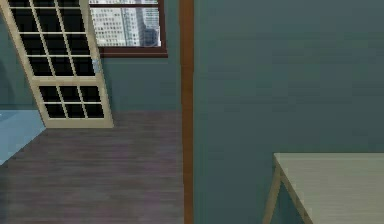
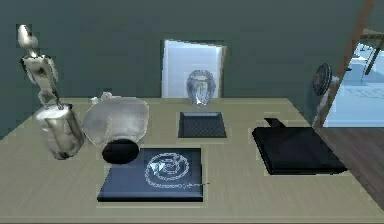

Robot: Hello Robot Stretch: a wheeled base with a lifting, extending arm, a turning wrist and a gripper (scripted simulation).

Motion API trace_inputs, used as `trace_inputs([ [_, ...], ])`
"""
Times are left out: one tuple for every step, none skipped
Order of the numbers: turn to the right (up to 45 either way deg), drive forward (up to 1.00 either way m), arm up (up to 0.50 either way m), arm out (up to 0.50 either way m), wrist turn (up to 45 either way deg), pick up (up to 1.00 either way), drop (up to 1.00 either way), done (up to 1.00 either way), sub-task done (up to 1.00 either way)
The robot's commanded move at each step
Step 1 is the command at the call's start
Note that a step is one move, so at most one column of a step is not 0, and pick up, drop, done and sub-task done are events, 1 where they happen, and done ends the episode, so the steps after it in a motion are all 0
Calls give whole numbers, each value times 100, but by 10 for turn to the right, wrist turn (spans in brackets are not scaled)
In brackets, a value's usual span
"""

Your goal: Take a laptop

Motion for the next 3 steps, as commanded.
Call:
trace_inputs([
  [0, 0, 50, 0, 0, 0, 0, 0, 0],
  [0, 0, 34, 0, 0, 0, 0, 0, 0],
  [0, 0, 0, 20, 0, 0, 0, 0, 0],
])
